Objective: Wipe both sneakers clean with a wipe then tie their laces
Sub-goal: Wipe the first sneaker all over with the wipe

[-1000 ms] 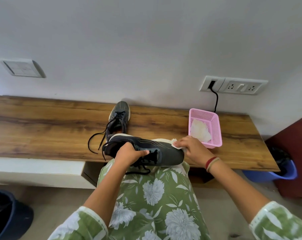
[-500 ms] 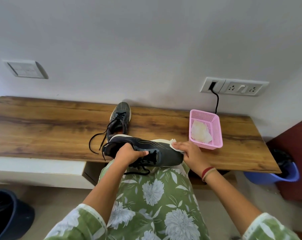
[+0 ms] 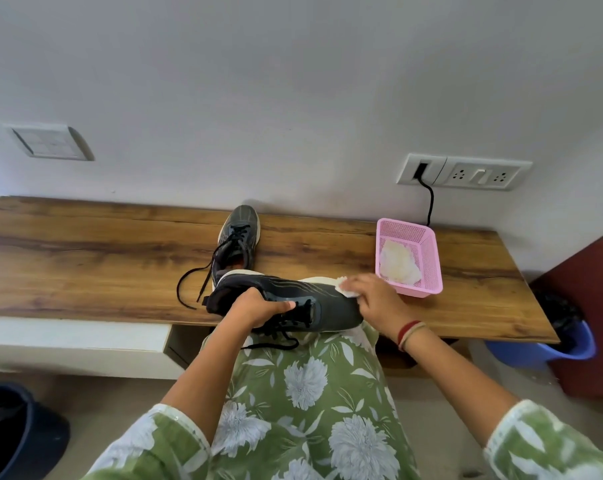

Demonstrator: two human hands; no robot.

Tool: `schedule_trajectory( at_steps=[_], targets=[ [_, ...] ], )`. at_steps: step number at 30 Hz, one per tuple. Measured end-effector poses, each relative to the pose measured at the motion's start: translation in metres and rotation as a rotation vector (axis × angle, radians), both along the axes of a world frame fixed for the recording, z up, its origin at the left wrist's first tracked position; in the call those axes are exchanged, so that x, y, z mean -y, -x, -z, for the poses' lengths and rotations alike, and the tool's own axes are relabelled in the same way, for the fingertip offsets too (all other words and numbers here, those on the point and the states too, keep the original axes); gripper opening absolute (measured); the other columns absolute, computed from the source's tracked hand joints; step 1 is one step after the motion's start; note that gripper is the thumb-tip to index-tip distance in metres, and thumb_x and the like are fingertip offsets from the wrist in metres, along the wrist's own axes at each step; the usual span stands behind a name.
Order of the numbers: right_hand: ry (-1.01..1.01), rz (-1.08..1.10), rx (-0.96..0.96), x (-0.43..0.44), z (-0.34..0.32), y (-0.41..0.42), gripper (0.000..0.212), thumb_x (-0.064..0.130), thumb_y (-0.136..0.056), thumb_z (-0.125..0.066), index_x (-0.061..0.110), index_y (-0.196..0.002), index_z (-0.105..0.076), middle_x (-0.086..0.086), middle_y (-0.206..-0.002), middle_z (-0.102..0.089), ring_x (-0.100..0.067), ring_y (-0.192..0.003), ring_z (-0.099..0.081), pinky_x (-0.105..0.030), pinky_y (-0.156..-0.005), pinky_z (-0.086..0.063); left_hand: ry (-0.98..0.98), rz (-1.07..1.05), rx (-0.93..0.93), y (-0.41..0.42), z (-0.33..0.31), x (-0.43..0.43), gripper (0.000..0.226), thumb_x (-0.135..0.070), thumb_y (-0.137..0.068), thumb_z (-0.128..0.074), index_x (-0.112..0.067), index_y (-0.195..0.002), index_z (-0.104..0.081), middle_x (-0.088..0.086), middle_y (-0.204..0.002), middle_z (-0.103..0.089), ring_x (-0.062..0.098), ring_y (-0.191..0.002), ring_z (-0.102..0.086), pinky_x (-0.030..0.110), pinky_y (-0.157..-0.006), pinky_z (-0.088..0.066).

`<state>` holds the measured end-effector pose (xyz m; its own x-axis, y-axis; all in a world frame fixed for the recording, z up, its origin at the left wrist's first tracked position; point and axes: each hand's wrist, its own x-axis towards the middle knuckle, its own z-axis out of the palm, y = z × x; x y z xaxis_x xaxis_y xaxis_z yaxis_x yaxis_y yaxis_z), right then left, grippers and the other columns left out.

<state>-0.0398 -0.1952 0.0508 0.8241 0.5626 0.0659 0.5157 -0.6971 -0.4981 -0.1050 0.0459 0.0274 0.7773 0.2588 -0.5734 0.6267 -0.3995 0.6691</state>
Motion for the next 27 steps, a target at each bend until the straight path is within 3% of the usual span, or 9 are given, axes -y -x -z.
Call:
schedule_trajectory(
  at_steps=[3, 8, 13, 18, 21, 23, 25, 27],
  targets=[
    [-0.024, 0.005, 0.001, 0.014, 0.011, 0.012, 0.047, -0.01, -0.085, -0.043, 0.012, -0.123, -0.06, -0.004, -0.12, -0.06, -0.018, -0.114, -0.05, -0.018, -0.098, -0.029, 0.007, 0.005, 0.01, 0.0, -0.001, 0.001, 0.048, -0.046, -0.072, -0.078, -0.012, -0.102, -0.066, 0.002, -0.089, -0.067, 0.019, -0.086, -0.062, 0.033, -0.076, -0.052],
    [-0.114, 0.041, 0.041, 0.039, 0.021, 0.028, 0.044, -0.003, -0.079, -0.041, 0.007, -0.115, -0.065, -0.008, -0.109, -0.065, -0.018, -0.102, -0.056, -0.036, -0.092, -0.047, 0.027, 0.011, 0.001, -0.003, -0.004, 0.002, 0.041, -0.043, -0.075, -0.077, -0.013, -0.099, -0.063, 0.001, -0.088, -0.065, 0.019, -0.087, -0.06, 0.034, -0.082, -0.052],
    [-0.16, 0.155, 0.063, 0.018, 0.005, 0.012, 0.038, -0.009, -0.085, -0.046, 0.008, -0.113, -0.065, -0.006, -0.11, -0.064, -0.015, -0.103, -0.054, -0.027, -0.095, -0.041, 0.033, 0.003, 0.005, -0.006, -0.005, 0.001, 0.043, -0.045, -0.073, -0.078, -0.011, -0.098, -0.065, 0.005, -0.095, -0.067, 0.021, -0.091, -0.062, 0.039, -0.087, -0.054],
    [-0.029, 0.058, 0.036, -0.003, 0.016, 0.012, 0.045, -0.009, -0.085, -0.041, 0.01, -0.119, -0.062, -0.003, -0.117, -0.061, -0.016, -0.113, -0.05, -0.018, -0.098, -0.028, 0.056, -0.01, 0.0, -0.004, -0.004, 0.001, 0.04, -0.043, -0.074, -0.078, -0.014, -0.098, -0.065, 0.004, -0.096, -0.067, 0.02, -0.093, -0.061, 0.036, -0.085, -0.053],
    [-0.057, 0.06, 0.097, 0.014, 0.022, 0.019, 0.043, -0.012, -0.082, -0.046, 0.009, -0.116, -0.064, -0.005, -0.111, -0.064, -0.019, -0.106, -0.055, -0.022, -0.093, -0.039, 0.084, -0.017, -0.01, -0.003, -0.007, 0.0, 0.049, -0.043, -0.073, -0.078, -0.012, -0.108, -0.063, 0.004, -0.102, -0.066, 0.018, -0.093, -0.059, 0.033, -0.083, -0.052],
    [-0.068, 0.045, 0.126, 0.023, 0.026, 0.023, 0.045, -0.013, -0.079, -0.049, 0.008, -0.116, -0.064, -0.006, -0.109, -0.065, -0.021, -0.103, -0.057, -0.028, -0.091, -0.046, 0.058, 0.023, 0.008, -0.004, -0.008, -0.002, 0.055, -0.043, -0.072, -0.08, -0.01, -0.111, -0.062, 0.004, -0.104, -0.066, 0.019, -0.096, -0.06, 0.034, -0.088, -0.052],
    [-0.064, 0.057, 0.106, 0.025, 0.028, 0.026, 0.049, -0.014, -0.079, -0.048, 0.009, -0.121, -0.061, -0.006, -0.112, -0.063, -0.021, -0.106, -0.056, -0.025, -0.093, -0.041, -0.005, 0.105, 0.058, -0.001, -0.011, -0.002, 0.062, -0.042, -0.066, -0.083, -0.01, -0.114, -0.06, 0.004, -0.109, -0.066, 0.019, -0.1, -0.061, 0.037, -0.092, -0.051],
    [-0.065, 0.1, 0.069, 0.026, 0.03, 0.026, 0.051, -0.013, -0.081, -0.045, 0.009, -0.125, -0.058, -0.006, -0.118, -0.06, -0.02, -0.11, -0.052, -0.022, -0.096, -0.036, -0.201, 0.26, 0.089, 0.004, -0.017, 0.0, 0.072, -0.042, -0.062, -0.084, -0.012, -0.12, -0.055, 0.002, -0.117, -0.06, 0.021, -0.11, -0.054, 0.036, -0.095, -0.048]
  ],
)
